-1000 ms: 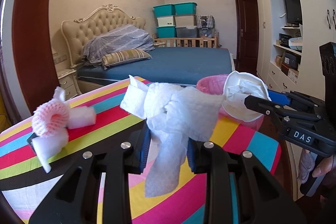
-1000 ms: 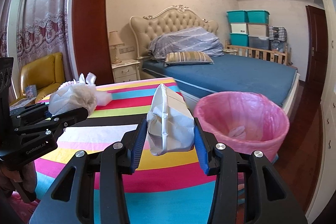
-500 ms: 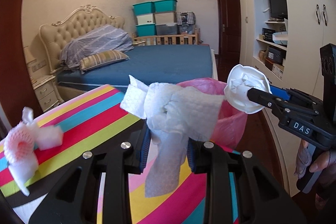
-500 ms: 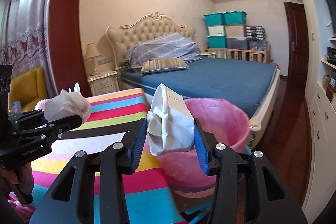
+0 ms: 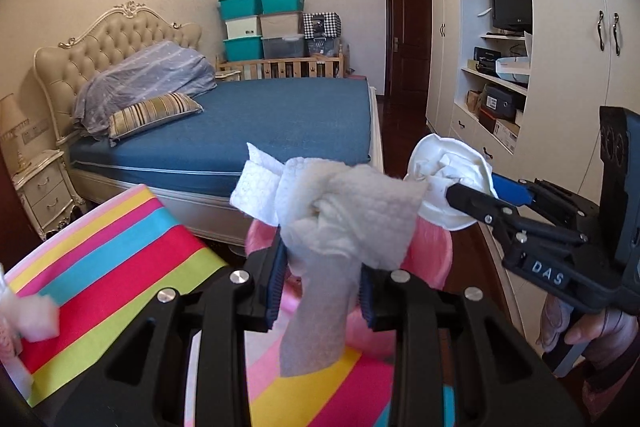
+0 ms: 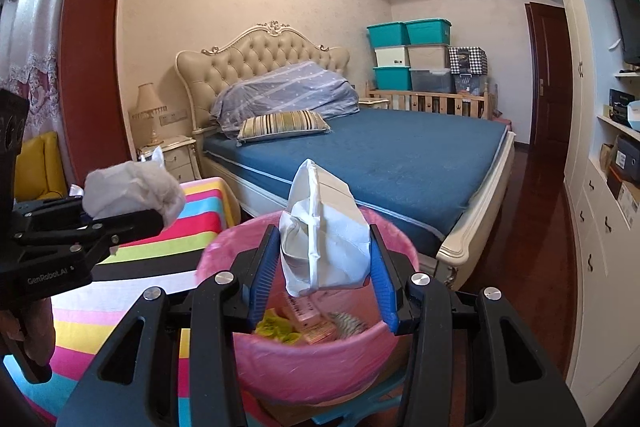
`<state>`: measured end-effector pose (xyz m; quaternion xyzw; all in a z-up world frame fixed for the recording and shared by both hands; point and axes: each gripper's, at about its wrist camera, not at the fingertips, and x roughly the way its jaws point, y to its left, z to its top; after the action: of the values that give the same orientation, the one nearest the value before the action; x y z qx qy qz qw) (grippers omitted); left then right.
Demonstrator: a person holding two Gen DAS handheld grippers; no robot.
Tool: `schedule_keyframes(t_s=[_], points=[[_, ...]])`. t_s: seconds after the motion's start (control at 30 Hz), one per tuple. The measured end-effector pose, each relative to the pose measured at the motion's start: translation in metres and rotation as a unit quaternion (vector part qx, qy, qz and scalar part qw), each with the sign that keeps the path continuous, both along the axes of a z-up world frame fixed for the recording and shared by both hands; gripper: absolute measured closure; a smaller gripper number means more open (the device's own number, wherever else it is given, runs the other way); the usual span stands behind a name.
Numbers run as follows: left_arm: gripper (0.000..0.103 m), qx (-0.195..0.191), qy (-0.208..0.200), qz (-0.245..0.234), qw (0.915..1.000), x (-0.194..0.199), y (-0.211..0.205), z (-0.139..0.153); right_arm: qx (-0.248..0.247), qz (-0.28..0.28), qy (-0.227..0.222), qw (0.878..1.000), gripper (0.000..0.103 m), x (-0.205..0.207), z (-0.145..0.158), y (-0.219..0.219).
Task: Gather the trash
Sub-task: 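Carry the paper and tissue in both tools over the pink bin, then open both tools to drop the paper and tissue into the bin, then move both tools back over the foam trash on the bed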
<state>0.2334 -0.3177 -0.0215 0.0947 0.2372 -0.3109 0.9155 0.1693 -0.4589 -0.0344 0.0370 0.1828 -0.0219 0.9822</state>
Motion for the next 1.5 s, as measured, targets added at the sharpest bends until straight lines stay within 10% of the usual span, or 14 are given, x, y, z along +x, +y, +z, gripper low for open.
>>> schedule_keyframes(t_s=[0.23,0.4,0.63,1.03,1.5], points=[[0.069,-0.005,0.023,-0.005,0.9997,0.03,-0.025,-0.006,0.012,0.002,0.012,1.0,0.059,0.022,-0.011,-0.017],[0.048,-0.013,0.034,-0.008,0.9993,0.057,-0.038,-0.004,0.037,-0.003,0.003,0.999,0.039,0.032,-0.01,-0.036],[0.023,-0.024,0.004,0.014,0.9996,0.05,-0.02,0.009,0.039,-0.005,-0.025,0.999,0.039,0.008,0.006,-0.039],[0.005,0.007,-0.034,0.106,0.9937,0.011,0.084,0.013,0.023,0.05,-0.027,0.998,0.038,-0.005,0.025,0.015],[0.005,0.038,-0.04,0.237,0.9701,-0.085,0.264,-0.009,0.028,0.18,0.038,0.982,0.033,0.025,-0.003,0.179]])
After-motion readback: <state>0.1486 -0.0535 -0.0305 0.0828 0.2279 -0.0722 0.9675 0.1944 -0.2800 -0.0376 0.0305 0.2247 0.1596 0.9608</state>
